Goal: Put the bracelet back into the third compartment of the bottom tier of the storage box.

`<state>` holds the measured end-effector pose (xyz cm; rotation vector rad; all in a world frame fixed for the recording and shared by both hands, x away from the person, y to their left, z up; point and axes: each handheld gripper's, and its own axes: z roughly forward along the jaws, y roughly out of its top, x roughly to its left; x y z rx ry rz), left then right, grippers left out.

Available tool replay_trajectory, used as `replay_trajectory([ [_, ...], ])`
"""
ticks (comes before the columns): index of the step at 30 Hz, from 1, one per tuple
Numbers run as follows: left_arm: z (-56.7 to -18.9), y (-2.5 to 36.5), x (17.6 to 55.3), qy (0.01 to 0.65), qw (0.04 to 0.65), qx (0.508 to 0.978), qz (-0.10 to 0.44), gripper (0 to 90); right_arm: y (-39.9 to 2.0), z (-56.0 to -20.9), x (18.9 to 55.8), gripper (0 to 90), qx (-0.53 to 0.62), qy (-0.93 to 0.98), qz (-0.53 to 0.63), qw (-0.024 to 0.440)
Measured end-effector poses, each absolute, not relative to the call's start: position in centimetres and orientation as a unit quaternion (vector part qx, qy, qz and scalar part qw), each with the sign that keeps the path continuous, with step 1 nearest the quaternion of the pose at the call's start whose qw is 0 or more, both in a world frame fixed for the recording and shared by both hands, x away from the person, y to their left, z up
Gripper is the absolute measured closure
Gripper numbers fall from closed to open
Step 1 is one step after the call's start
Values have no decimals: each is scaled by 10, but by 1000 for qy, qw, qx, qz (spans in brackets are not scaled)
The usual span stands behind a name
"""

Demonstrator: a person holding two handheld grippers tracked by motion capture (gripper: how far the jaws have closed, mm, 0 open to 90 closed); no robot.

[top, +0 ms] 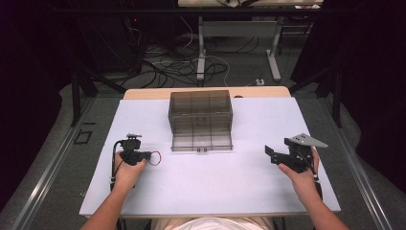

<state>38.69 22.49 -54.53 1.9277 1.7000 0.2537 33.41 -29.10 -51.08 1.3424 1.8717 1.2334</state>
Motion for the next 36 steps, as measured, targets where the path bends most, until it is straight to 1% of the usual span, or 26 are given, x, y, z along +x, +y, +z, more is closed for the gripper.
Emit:
replay_trajectory([
  [19, -544, 226, 387, 635, 283, 713, 94, 892, -291, -511, 334, 145, 498, 690, 457, 260],
  [24, -542, 228, 386, 636, 283, 713, 86, 892, -291, -511, 334, 146, 497, 690, 457, 260],
  [27, -542, 228, 386, 637, 289, 709, 92, 892, -291, -511, 334, 145, 497, 690, 456, 261],
  [28, -541, 228, 386, 640, 289, 706, 91, 892, -290, -512, 335, 145, 499, 682, 462, 268],
  [30, -541, 228, 386, 638, 292, 706, 94, 892, -291, -511, 334, 145, 499, 688, 457, 263],
  [32, -540, 230, 385, 635, 293, 708, 94, 893, -290, -512, 335, 145, 499, 682, 462, 269],
  [33, -539, 230, 385, 634, 291, 711, 91, 893, -291, -511, 334, 145, 500, 687, 457, 262],
  [34, -539, 230, 384, 634, 293, 709, 98, 893, -291, -511, 334, 145, 500, 687, 457, 262],
  [36, -538, 230, 383, 637, 297, 705, 95, 892, -290, -512, 335, 145, 500, 681, 463, 268],
])
